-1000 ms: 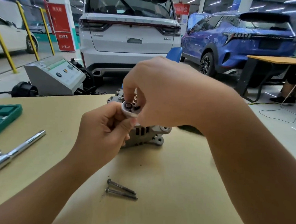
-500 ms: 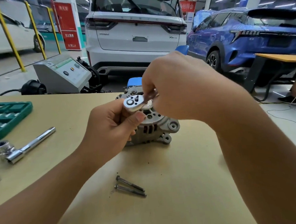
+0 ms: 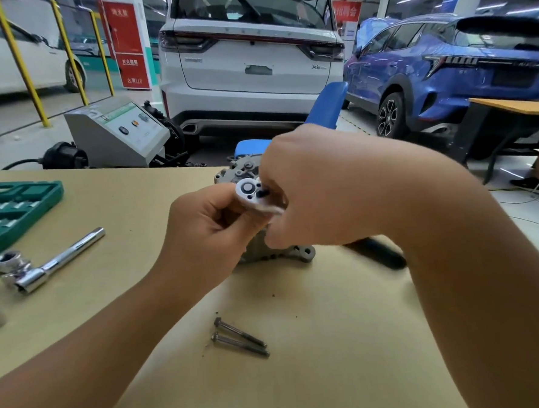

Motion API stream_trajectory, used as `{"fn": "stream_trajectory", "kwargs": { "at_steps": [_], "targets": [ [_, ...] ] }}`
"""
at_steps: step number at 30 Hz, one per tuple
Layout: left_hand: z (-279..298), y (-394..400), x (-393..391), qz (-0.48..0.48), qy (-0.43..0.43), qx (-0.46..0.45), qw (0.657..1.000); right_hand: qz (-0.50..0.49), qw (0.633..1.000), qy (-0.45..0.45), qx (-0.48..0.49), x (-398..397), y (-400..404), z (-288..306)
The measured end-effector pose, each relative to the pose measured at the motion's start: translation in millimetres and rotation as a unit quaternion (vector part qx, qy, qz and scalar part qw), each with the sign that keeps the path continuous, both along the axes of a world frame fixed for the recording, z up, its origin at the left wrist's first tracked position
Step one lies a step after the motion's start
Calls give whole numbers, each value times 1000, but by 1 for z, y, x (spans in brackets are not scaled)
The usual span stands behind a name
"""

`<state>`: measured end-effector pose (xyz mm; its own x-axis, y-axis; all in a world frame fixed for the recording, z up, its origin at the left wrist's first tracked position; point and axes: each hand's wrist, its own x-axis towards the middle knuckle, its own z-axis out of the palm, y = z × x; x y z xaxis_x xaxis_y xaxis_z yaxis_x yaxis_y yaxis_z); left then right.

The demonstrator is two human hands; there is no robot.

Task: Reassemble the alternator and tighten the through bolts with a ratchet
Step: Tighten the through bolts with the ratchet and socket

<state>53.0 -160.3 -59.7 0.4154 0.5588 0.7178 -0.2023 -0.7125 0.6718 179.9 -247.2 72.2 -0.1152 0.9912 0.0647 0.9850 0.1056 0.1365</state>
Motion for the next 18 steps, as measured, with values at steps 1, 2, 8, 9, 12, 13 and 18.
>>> {"fn": "stream_trajectory", "kwargs": {
  "at_steps": [1, 2, 8, 9, 12, 13, 18],
  "targets": [
    [1, 0, 0, -4, 6, 6, 1000, 0, 1000, 3, -12, -1, 0, 1],
    [1, 1, 0, -5, 12, 4, 1000, -1, 1000, 14, -3, -1, -2, 2],
    [-1, 8, -4, 0, 30, 7, 1000, -16, 990, -9, 141, -4, -4, -3],
    [-2, 9, -5, -5, 31, 13, 999, -8, 992, -13, 128, -5, -4, -1],
    [-5, 11, -7, -20, 33, 4, 999, -4, 999, 9, 38, -8, -7, 2],
    [-5, 11, -7, -23, 30, -3, 999, -3, 1000, 16, 23, -8, -7, 2],
    [-4, 14, -8, -27, 47, 3, 999, -38, 994, 17, 103, -4, -8, 3]
  ]
}}
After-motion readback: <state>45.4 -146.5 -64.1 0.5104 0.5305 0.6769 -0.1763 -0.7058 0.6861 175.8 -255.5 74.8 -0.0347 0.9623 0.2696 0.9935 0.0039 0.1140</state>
